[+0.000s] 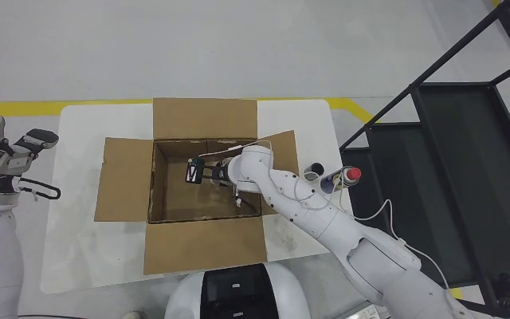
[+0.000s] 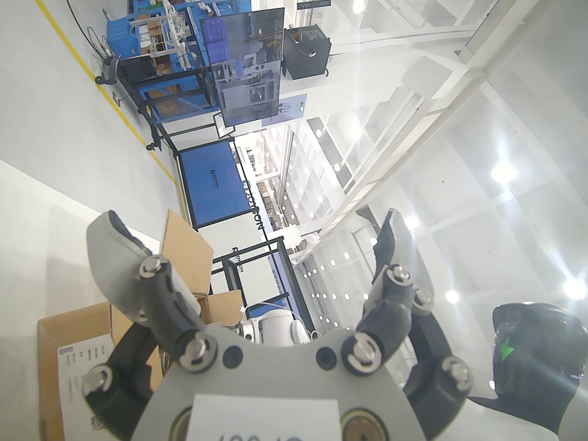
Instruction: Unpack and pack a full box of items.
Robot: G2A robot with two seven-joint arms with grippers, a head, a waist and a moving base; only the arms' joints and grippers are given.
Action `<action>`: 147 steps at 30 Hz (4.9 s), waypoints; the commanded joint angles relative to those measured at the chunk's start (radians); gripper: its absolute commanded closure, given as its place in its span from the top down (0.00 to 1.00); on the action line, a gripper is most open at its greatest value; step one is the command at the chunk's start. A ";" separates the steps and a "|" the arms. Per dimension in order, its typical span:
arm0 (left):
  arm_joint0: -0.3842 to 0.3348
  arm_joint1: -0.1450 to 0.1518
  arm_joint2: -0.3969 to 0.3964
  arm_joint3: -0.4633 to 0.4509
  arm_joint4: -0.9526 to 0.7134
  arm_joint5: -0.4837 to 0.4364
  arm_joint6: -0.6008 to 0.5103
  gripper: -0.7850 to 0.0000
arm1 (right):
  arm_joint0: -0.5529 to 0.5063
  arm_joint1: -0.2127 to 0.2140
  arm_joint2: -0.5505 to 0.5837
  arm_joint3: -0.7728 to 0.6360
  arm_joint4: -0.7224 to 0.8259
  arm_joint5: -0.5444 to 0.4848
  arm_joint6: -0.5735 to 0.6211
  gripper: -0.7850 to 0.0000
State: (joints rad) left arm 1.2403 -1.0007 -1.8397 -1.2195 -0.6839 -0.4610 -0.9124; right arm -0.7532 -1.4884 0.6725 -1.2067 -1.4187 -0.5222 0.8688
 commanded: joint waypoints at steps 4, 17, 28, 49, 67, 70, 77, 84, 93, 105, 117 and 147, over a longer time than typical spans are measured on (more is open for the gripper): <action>0.000 0.000 0.000 0.000 0.000 0.000 0.000 1.00 | 0.000 0.000 0.000 0.000 0.000 0.000 0.000 0.00; 0.000 0.000 0.000 0.000 0.000 0.000 0.000 1.00 | 0.000 0.000 0.000 0.000 0.000 0.000 0.000 0.00; 0.000 0.000 0.000 0.000 0.000 0.000 0.000 1.00 | -0.068 0.054 0.165 -0.142 0.092 -0.145 -0.097 0.00; 0.000 0.000 0.000 0.000 0.000 0.000 0.000 1.00 | -0.832 0.260 0.927 -0.845 0.414 -0.490 -0.459 0.00; 0.000 0.000 0.000 0.000 0.000 0.000 0.000 1.00 | -0.930 0.279 0.989 -0.835 0.390 -0.490 -0.653 0.00; 0.000 0.000 0.000 0.000 0.000 0.000 0.000 1.00 | -0.930 0.279 0.989 -0.835 0.390 -0.490 -0.653 0.00; 0.000 0.000 0.000 0.000 0.000 0.000 0.000 1.00 | -0.929 0.279 0.996 -0.828 0.393 -0.467 -0.659 0.00; 0.000 0.000 0.000 0.000 0.000 0.000 0.000 1.00 | -0.976 0.302 1.174 -0.757 0.425 -0.490 -0.685 0.00; 0.000 0.000 0.000 0.000 0.000 0.000 0.000 1.00 | -1.118 0.352 1.336 -0.676 0.410 -0.490 -0.740 0.00; 0.000 0.000 0.000 0.000 0.000 0.000 0.000 1.00 | -1.119 0.377 1.231 -0.520 0.078 -0.463 -0.724 0.00; 0.000 0.000 0.000 0.000 0.000 0.000 0.000 1.00 | -0.990 0.374 1.052 -0.353 -0.179 -0.222 -0.624 0.00; 0.000 0.000 0.000 0.000 0.000 0.000 0.000 1.00 | -0.928 0.383 0.917 -0.335 -0.255 -0.185 -0.568 1.00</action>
State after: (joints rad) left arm 1.2403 -1.0007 -1.8397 -1.2195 -0.6839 -0.4610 -0.9124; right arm -1.6770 -1.1061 1.5830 -1.5355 -1.6853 -0.7041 0.3061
